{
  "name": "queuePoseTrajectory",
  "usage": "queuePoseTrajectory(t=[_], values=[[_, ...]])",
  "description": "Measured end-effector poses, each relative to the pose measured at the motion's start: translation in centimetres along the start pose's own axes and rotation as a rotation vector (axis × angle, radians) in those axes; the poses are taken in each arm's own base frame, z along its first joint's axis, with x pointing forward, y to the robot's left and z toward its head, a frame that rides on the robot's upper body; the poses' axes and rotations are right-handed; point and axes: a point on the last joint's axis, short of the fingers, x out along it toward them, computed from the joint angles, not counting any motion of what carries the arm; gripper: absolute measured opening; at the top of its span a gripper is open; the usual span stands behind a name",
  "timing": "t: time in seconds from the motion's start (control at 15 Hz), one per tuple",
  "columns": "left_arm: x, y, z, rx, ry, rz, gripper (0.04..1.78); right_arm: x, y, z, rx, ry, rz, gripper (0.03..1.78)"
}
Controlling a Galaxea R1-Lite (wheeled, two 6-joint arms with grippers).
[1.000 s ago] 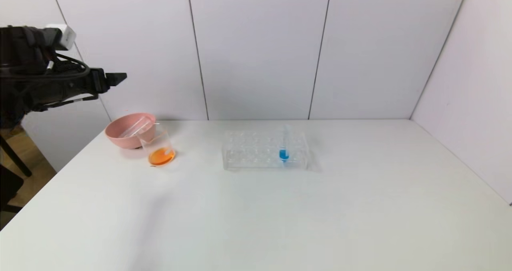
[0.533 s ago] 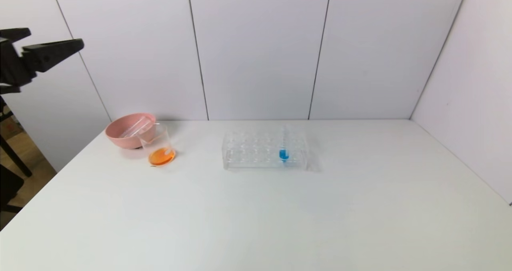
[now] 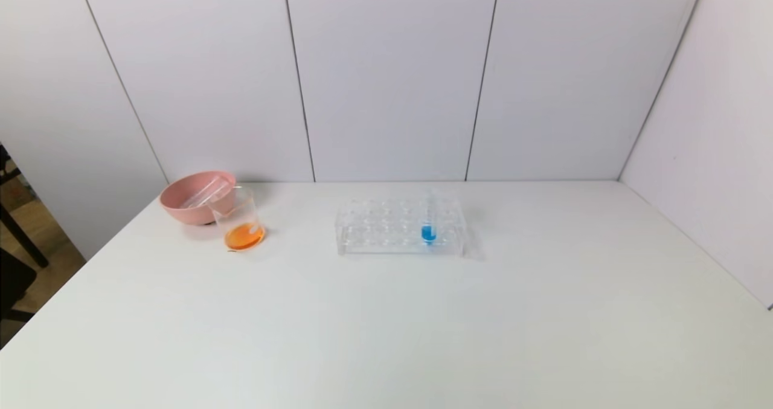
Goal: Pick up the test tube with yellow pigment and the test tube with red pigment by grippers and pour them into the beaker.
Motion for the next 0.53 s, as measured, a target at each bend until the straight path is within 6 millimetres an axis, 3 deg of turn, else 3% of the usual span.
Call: queuePoseTrajectory(t=[0.27,0.53], values=[[-4.9,-2.9,-4.3,0.176,-0.04,0.148,1.76,0.0,0.0,0.0,0.0,0.0,0.0,0.11],[-7.1,-4.5,-10.6,0.083,0.121,0.319,1.76,0.0,0.0,0.0,0.0,0.0,0.0,0.11]])
